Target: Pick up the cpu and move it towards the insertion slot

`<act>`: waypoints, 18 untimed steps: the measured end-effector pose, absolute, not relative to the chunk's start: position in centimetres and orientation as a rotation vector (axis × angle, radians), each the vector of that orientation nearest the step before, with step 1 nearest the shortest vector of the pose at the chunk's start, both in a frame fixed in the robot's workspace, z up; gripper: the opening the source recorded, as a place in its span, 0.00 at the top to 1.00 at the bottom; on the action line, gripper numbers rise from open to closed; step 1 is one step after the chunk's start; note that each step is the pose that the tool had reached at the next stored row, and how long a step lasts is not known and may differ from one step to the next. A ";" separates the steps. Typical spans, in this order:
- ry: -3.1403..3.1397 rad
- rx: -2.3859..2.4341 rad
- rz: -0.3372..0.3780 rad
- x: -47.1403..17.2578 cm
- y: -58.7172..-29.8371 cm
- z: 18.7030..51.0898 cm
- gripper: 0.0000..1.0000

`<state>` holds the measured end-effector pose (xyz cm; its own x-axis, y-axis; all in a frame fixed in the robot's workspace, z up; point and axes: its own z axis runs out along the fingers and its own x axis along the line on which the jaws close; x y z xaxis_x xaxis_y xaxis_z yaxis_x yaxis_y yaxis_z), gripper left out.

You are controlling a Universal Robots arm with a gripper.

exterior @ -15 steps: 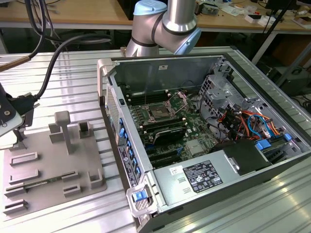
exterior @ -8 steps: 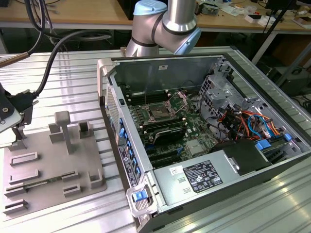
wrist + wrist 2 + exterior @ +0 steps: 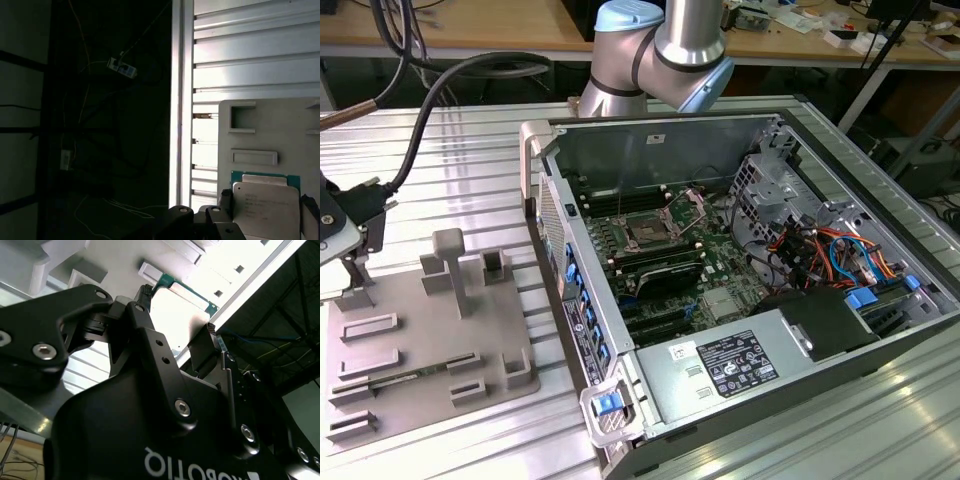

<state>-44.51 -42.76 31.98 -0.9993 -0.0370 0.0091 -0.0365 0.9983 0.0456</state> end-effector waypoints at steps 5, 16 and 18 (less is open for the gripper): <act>-3.130 0.058 -0.071 -44.5 -42.8 32.4 0.45; -3.130 0.058 -0.071 -44.5 -42.8 33.3 0.45; -3.130 0.058 -0.071 -44.5 -42.8 33.5 0.45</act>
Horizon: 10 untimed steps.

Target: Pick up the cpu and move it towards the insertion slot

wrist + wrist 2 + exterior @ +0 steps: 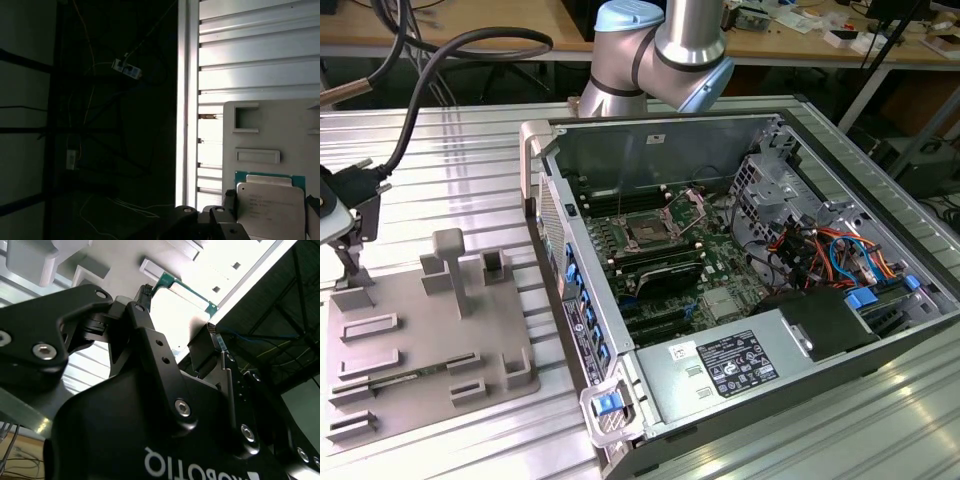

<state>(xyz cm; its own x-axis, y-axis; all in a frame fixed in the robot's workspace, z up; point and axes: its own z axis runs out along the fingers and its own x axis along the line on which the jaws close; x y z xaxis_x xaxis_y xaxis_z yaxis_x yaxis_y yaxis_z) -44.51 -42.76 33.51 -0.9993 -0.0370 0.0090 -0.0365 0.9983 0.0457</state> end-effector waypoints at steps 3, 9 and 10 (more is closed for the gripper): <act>-3.130 0.058 -0.071 -44.5 -42.8 33.7 0.45; -3.130 0.058 -0.071 -44.5 -42.8 34.2 0.45; -3.130 0.058 -0.071 -44.5 -42.8 34.3 0.45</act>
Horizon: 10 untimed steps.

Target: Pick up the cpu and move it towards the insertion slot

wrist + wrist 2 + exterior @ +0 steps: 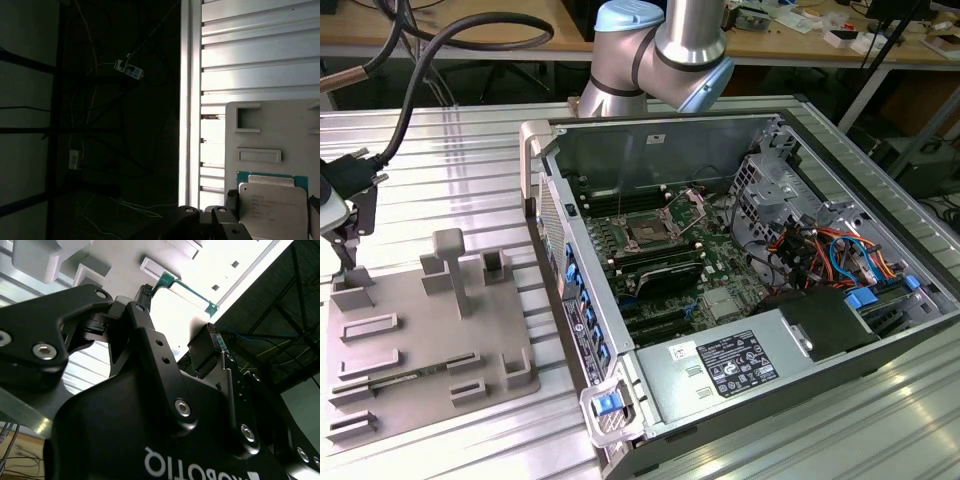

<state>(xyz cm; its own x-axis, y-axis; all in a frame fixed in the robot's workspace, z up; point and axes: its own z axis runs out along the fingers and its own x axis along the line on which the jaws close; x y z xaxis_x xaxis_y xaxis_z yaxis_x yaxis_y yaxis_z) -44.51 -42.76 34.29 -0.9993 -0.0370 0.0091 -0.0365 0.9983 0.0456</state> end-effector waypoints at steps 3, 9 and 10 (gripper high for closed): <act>-3.130 0.058 -0.071 -44.5 -42.8 34.5 0.45; -3.130 0.058 -0.071 -44.5 -42.8 35.0 0.45; -3.130 0.058 -0.071 -44.5 -42.8 35.1 0.45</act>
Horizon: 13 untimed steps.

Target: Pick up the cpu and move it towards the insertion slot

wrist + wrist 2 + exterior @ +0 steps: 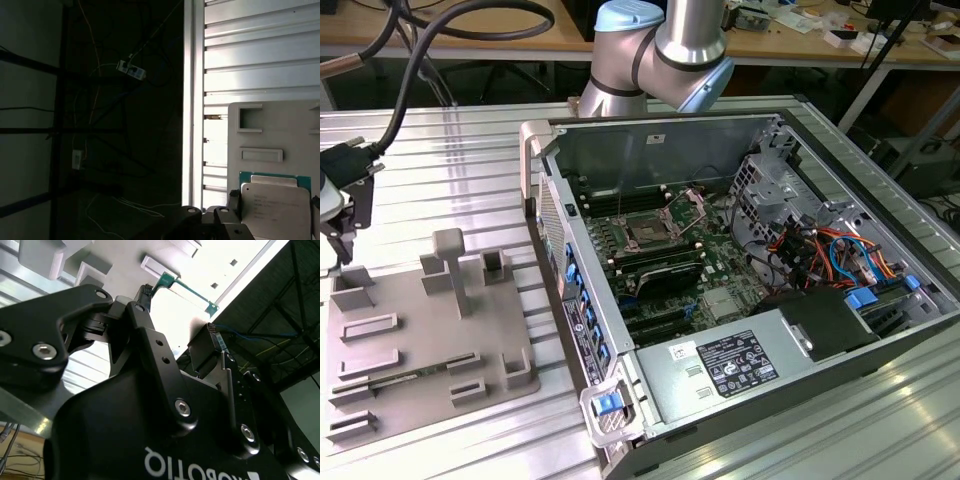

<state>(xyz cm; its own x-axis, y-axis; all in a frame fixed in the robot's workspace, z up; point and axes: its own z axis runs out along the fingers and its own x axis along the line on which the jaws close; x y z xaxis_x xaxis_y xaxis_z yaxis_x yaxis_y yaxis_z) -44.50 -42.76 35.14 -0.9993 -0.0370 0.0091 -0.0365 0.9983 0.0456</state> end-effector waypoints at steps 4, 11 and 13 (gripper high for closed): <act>-3.130 0.058 -0.071 -44.5 -42.8 35.5 0.45; -3.130 0.058 -0.071 -44.5 -42.8 36.1 0.45; -3.130 0.058 -0.071 -44.5 -42.8 36.2 0.45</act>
